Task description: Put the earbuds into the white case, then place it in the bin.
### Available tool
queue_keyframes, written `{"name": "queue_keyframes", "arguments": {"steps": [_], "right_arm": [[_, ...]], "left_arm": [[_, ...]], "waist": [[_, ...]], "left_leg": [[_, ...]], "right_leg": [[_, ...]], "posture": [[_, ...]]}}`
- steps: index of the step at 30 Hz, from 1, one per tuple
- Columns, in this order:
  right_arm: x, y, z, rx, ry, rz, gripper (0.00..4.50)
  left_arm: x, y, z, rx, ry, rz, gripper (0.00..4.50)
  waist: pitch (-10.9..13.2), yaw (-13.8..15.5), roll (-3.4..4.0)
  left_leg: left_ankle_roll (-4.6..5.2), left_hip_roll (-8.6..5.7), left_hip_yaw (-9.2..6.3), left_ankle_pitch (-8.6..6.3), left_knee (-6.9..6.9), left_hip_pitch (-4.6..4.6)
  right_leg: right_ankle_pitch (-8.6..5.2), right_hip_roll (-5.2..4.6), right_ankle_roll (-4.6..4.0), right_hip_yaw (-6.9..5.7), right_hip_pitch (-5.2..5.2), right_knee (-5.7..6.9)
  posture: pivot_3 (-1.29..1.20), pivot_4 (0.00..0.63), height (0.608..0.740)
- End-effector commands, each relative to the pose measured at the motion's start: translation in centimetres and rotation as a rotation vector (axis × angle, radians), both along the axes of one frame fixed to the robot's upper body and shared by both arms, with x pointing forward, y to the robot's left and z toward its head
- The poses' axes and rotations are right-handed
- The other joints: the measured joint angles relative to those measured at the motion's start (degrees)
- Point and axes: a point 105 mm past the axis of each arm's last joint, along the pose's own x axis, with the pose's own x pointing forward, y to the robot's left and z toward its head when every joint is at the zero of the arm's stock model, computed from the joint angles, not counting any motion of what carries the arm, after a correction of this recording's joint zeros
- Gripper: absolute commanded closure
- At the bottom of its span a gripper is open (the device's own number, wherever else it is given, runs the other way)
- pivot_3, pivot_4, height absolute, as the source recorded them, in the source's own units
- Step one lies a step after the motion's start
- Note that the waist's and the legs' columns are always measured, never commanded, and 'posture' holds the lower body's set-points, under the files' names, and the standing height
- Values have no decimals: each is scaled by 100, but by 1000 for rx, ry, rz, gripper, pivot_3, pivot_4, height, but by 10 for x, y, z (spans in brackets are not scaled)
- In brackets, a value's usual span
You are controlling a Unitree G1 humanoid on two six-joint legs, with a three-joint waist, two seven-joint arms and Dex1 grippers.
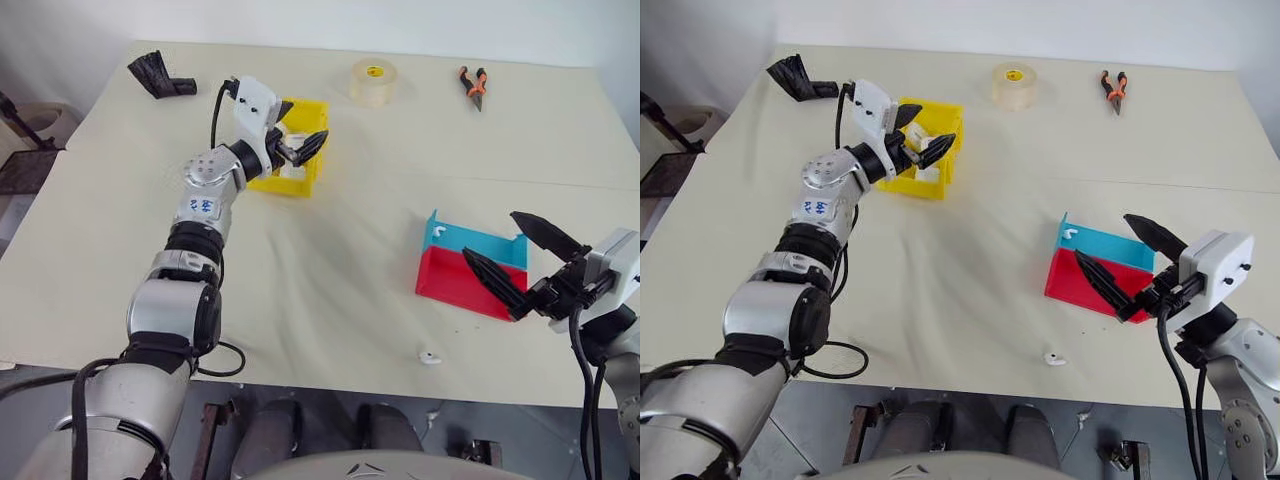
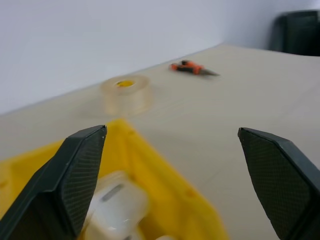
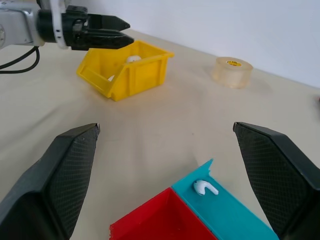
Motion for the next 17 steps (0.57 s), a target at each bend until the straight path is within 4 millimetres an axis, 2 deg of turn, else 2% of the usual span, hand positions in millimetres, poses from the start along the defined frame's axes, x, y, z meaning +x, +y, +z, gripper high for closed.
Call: {"name": "queue_keyframes", "arguments": {"steps": [1, 5, 9, 11, 14, 17], "right_arm": [[-3, 0, 7, -33, -23, 33, 0], [-3, -1, -1, -65, 30, 79, 0], [-3, -10, -6, -99, 56, 79, 0], [-2, -15, -9, -123, 67, 70, 0], [3, -25, -6, -141, 43, 36, 0], [8, -30, -2, -146, 32, 27, 0]], "left_arm": [[-29, 5, -3, 61, -23, -182, 29], [-76, 24, -27, 199, -75, -352, 29], [-103, 45, -44, 222, -68, -384, 29], [-112, 53, -50, 217, -40, -389, 29], [-122, 54, -59, 245, -30, -381, 29], [-117, 55, -55, 247, -62, -328, 29]], "waist": [[-1, -37, 2], [-1, -78, 2], [-2, -54, 4], [-2, -4, 5], [-3, 29, 5], [-3, 37, 5]], "left_leg": [[0, 1, 3, 0, -2, 1], [-1, 7, 0, 1, 0, 1], [-1, 7, -11, 1, 4, 4], [-1, 5, -13, 0, 8, 7], [1, 2, -12, 0, 9, 7], [1, 0, -14, 0, 11, 7]], "right_leg": [[0, 1, 0, 1, -1, 0], [0, 5, 0, 5, -1, 2], [0, 3, -1, 7, 14, -5], [0, 0, -1, 9, 22, -10], [0, -3, -1, 14, 24, -12], [0, -4, -1, 12, 26, -12]], "posture": [[0, 150, 740], [0, 150, 740], [0, 150, 740], [0, 150, 740], [0, 150, 740], [0, 150, 740]]}}
